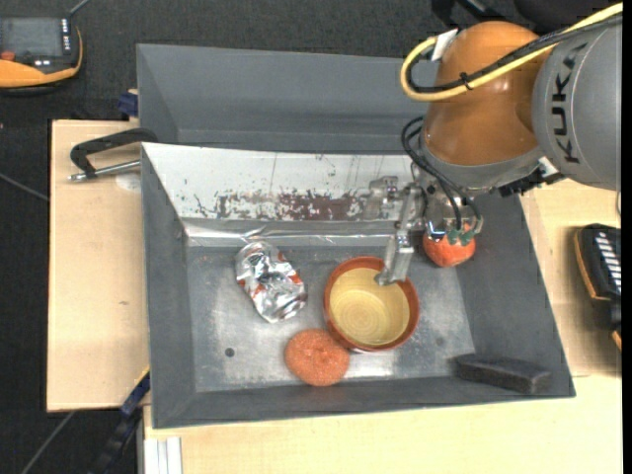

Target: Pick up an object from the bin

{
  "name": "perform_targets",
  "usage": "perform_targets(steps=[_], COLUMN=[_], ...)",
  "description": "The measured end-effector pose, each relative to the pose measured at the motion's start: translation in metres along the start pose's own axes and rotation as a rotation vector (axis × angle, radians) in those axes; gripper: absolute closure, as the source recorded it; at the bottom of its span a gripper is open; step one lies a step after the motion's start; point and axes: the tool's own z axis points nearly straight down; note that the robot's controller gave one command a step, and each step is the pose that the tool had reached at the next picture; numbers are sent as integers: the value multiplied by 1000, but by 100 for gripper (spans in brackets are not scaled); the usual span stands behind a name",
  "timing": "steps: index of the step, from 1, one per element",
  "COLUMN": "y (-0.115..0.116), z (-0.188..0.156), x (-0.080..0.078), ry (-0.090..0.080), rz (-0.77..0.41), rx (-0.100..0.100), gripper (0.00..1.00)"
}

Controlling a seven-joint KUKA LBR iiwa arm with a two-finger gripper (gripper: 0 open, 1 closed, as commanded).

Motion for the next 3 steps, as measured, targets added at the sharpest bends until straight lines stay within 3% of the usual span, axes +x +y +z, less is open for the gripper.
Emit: perform_targets(steps=[1, 2, 3], y=[6, -10, -18], z=[133, 146, 43], x=[-24, -24, -10], ry=[6, 7, -8], rz=[-142, -122, -186], rx=[-1, -3, -2], gripper=[0, 0, 0])
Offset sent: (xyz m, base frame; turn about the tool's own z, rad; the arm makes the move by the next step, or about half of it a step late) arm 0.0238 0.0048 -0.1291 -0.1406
